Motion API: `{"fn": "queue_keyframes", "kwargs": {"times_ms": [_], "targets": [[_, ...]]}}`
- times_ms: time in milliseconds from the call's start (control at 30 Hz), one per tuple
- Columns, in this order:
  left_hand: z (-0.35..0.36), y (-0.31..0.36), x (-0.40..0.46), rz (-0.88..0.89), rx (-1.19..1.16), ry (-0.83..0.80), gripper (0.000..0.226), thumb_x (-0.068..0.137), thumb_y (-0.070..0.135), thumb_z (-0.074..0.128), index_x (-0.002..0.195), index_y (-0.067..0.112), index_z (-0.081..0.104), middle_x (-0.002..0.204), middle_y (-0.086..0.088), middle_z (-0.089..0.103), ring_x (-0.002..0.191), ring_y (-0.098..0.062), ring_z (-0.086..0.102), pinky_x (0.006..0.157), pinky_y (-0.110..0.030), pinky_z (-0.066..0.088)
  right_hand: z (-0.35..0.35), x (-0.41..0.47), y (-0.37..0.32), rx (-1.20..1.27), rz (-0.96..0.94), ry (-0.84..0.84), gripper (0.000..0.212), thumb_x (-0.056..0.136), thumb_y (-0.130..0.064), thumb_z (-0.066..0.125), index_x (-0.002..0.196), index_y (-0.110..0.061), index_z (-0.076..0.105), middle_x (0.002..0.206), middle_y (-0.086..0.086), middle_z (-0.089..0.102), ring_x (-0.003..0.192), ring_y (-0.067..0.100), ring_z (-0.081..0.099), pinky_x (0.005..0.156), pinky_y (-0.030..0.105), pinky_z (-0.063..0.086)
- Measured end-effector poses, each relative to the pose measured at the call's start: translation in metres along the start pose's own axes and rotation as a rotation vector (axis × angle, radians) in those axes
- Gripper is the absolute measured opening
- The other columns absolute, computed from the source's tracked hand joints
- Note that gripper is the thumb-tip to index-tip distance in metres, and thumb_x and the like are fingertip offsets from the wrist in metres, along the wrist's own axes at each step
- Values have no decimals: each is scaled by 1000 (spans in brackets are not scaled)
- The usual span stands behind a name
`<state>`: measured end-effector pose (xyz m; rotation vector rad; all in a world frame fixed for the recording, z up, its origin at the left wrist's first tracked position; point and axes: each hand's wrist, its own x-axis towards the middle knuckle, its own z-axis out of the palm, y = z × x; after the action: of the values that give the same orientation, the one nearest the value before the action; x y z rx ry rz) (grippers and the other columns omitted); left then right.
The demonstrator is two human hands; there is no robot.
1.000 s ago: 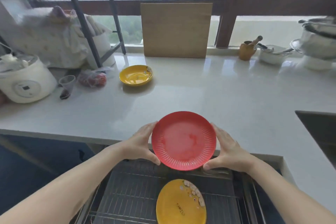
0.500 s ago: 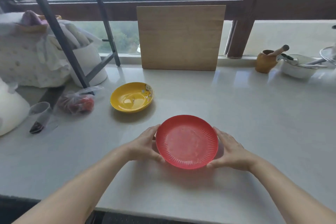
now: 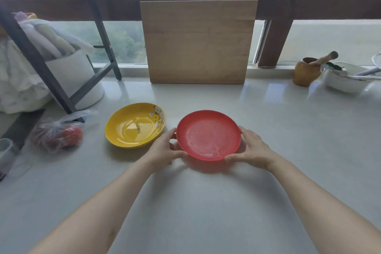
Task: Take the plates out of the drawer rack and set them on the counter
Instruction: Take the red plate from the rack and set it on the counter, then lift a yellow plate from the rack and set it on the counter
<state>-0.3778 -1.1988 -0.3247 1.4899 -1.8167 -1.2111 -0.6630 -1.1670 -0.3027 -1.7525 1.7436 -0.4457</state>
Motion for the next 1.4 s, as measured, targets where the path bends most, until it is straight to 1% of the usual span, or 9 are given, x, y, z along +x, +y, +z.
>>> {"fn": "queue_keyframes", "kwargs": {"times_ms": [100, 267, 400, 533, 733, 833, 1000, 1133, 1400], "targets": [[2, 1, 10, -13, -10, 69, 57, 77, 4, 77, 115, 35, 49, 108, 6, 59, 61, -9, 57, 46, -23, 46, 2, 15, -4, -12, 4, 39, 105, 55, -58, 82, 143, -43, 28, 115, -16, 43, 132, 17, 34, 106, 46, 35], [2, 3, 17, -37, -18, 138, 60, 82, 7, 73, 134, 22, 48, 115, -2, 58, 74, -10, 59, 52, -22, 43, 9, 24, -14, -108, 48, 119, 96, 64, -58, 79, 142, -37, 29, 128, -5, 49, 132, 20, 36, 99, 43, 35], [4, 6, 8, -66, 45, 184, 75, 80, 19, 77, 144, 15, 39, 122, -1, 53, 91, -21, 60, 68, -33, 50, 10, 12, -20, -128, 109, 125, 100, 70, -59, 75, 148, -23, 24, 148, 3, 37, 142, 22, 25, 108, 44, 29], [10, 16, -15, -89, 88, 211, 91, 78, 30, 79, 150, 14, 26, 136, -2, 48, 84, -10, 60, 79, -31, 51, 7, -12, -13, -157, 125, 105, 113, 72, -64, 70, 155, -18, 8, 161, 0, 17, 149, 18, 10, 116, 46, 21], [35, 61, -87, 77, 42, 235, 85, 76, 32, 80, 147, 21, 35, 131, 4, 52, 93, -14, 63, 88, -31, 53, 0, -99, -13, -11, 23, 137, 107, 77, -55, 71, 156, -19, 8, 163, -5, 12, 150, 14, 6, 121, 43, 16], [56, 82, -152, 171, 26, 190, 82, 75, 28, 80, 145, 26, 37, 129, 10, 48, 92, -7, 64, 76, -20, 50, 3, -171, -14, 18, -61, 139, 106, 77, -53, 73, 156, -21, 9, 162, -6, 13, 149, 11, 8, 122, 42, 15], [99, 69, -275, 270, 70, 56, 82, 76, 21, 80, 145, 26, 37, 130, 12, 48, 93, -8, 59, 68, -16, 50, 30, -307, 6, 5, -202, 81, 104, 75, -53, 73, 155, -30, 10, 161, -14, 14, 147, 5, 11, 121, 35, 15], [135, 22, -349, 173, 188, -99, 85, 78, 36, 76, 147, 35, 29, 136, 20, 42, 98, -4, 56, 73, -17, 51, 69, -386, 45, -34, -200, -74, 108, 71, -64, 70, 152, -40, 4, 159, -20, 12, 147, 1, 11, 121, 37, 18], [196, -82, -402, -59, 386, -249, 94, 78, 42, 75, 151, 32, 18, 144, 13, 33, 101, -2, 52, 87, -22, 49, 161, -423, 127, -150, -4, -275, 122, 63, -63, 77, 155, -28, 5, 162, -10, 14, 148, 8, 12, 121, 40, 20]]}}
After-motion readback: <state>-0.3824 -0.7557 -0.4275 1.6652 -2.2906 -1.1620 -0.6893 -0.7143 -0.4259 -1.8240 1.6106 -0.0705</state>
